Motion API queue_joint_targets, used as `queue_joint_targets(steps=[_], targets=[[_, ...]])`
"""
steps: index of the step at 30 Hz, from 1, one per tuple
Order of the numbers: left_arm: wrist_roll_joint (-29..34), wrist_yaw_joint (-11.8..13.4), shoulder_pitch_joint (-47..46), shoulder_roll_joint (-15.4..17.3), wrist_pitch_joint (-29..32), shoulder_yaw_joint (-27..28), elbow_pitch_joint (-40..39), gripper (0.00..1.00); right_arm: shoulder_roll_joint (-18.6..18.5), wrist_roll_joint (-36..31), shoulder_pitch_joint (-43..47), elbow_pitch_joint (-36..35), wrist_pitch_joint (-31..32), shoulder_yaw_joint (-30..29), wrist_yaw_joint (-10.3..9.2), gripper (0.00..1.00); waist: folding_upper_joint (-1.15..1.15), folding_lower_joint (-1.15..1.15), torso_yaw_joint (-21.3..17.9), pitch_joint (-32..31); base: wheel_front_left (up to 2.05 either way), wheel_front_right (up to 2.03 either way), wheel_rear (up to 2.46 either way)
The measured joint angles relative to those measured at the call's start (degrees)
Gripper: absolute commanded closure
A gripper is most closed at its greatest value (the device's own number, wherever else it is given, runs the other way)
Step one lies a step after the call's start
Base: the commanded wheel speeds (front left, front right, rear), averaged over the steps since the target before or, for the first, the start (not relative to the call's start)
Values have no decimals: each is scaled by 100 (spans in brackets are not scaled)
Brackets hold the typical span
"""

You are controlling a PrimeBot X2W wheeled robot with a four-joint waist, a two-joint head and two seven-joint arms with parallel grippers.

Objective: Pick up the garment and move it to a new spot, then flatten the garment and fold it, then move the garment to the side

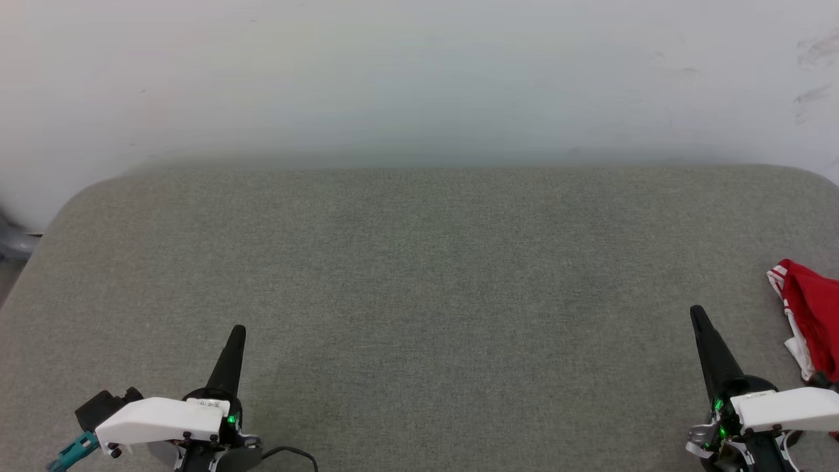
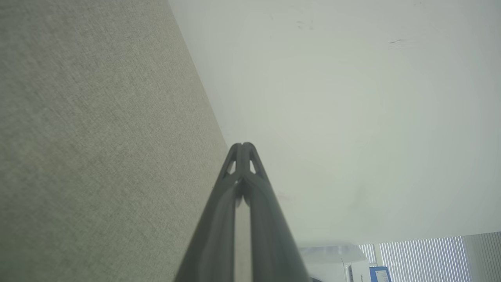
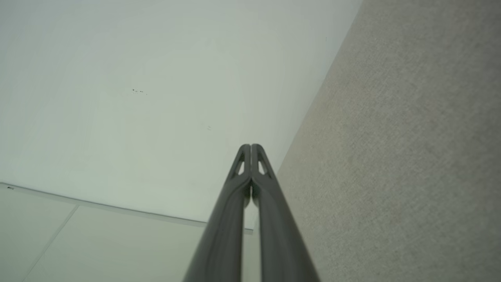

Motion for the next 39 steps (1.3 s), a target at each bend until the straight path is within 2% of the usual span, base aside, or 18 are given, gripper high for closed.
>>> queue_joint_targets(steps=[28,39], targets=[[-1120,-222,-198,-163,328,319,96,100,0,1256,-266,344,52,-12,0,100,0,0,-43,101,0,0,0],[-1196,-234,-209,-176,347,339,105,100,0,1332,-288,365,58,-13,0,100,0,0,-46,107,0,0,0]])
